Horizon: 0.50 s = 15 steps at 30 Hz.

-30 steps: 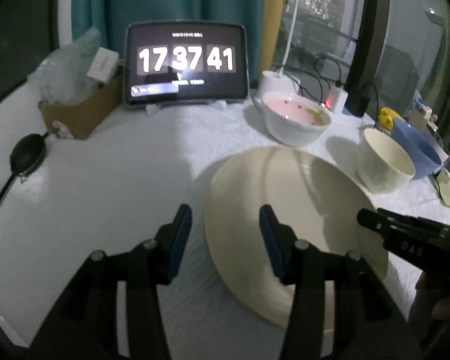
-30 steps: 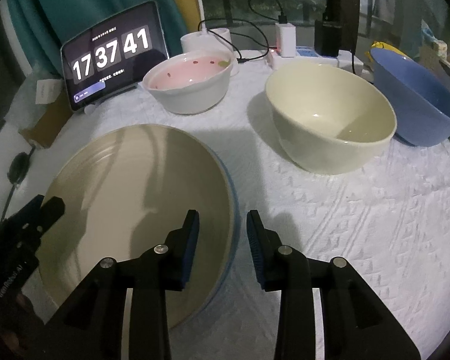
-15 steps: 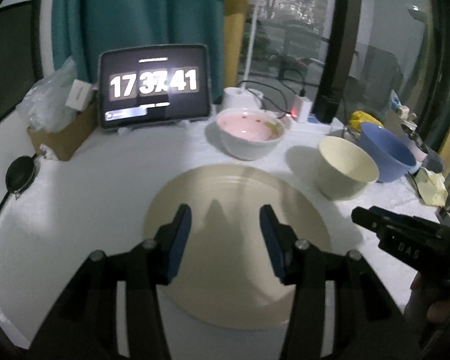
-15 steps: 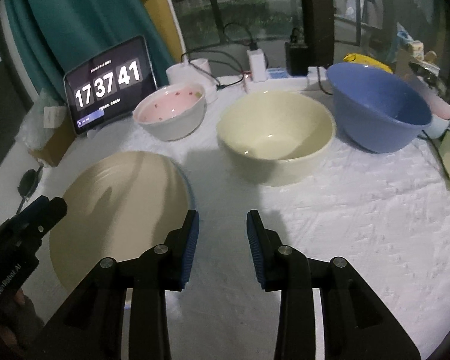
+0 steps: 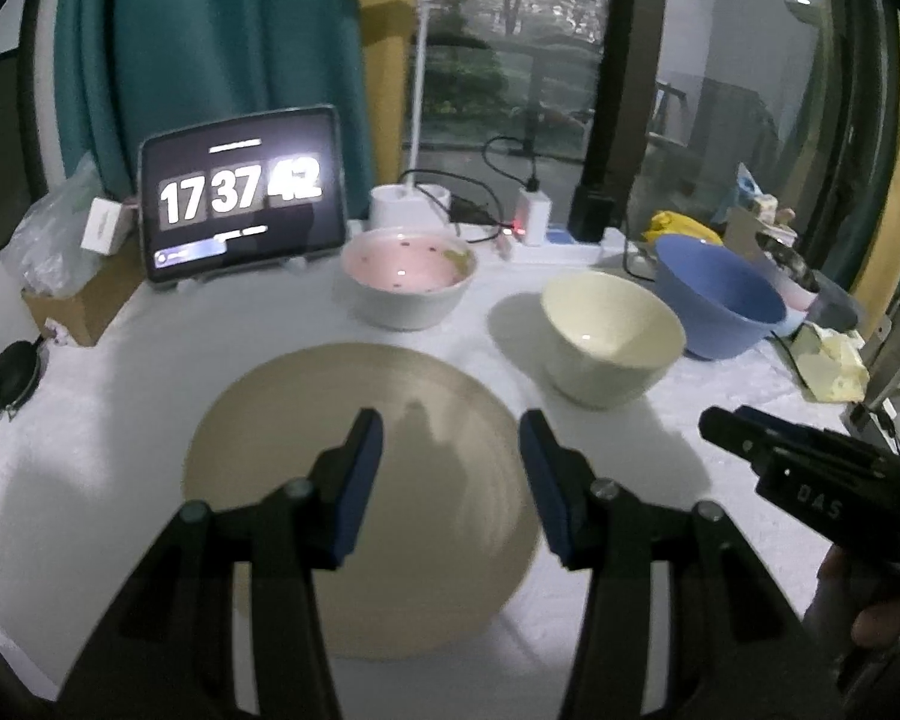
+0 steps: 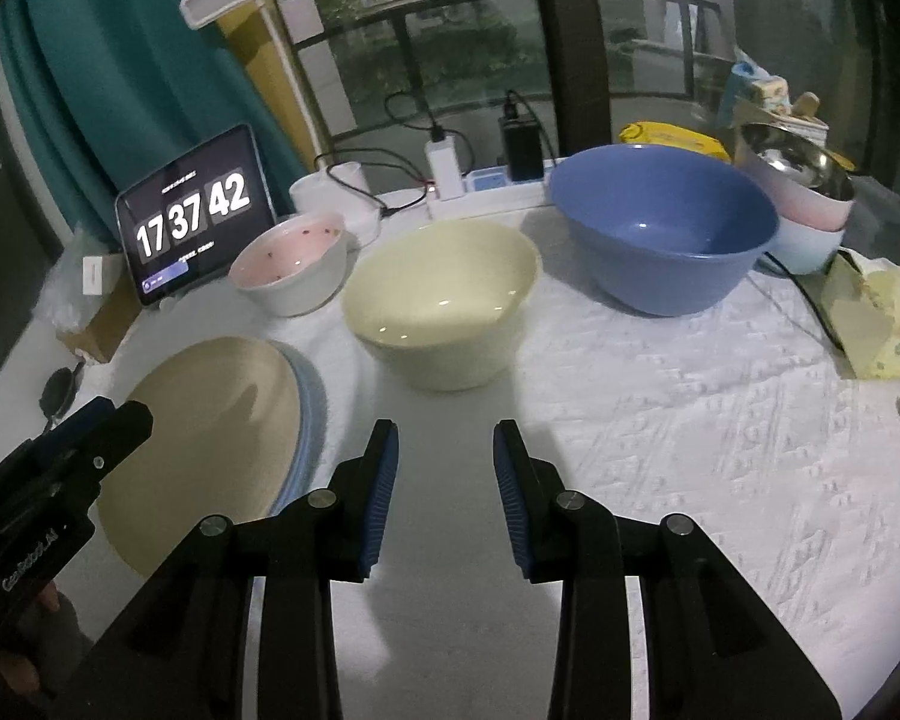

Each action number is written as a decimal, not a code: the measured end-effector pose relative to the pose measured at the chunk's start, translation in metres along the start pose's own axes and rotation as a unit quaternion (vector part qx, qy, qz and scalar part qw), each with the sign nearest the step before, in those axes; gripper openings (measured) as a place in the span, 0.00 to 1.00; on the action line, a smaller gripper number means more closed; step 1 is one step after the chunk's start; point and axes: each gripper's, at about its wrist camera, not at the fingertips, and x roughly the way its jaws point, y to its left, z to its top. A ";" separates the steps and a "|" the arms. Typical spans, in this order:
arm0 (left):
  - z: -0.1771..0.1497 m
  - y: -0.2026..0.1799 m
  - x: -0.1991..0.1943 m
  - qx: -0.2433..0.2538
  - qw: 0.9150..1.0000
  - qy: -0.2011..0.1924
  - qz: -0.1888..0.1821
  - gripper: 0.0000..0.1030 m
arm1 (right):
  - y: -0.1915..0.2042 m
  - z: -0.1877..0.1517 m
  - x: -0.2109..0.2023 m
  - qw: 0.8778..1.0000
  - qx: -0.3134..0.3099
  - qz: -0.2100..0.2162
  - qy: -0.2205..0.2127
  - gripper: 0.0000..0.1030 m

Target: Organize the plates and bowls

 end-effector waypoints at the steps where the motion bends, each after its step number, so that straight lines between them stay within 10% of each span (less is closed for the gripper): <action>1: 0.001 -0.004 0.000 0.001 1.000 0.001 -0.003 0.48 | -0.004 0.000 -0.002 1.000 0.001 0.000 -0.001 0.34; 15: 0.010 -0.060 0.003 0.027 0.999 0.013 -0.037 0.48 | -0.055 0.008 -0.024 0.999 0.023 -0.010 -0.021 0.34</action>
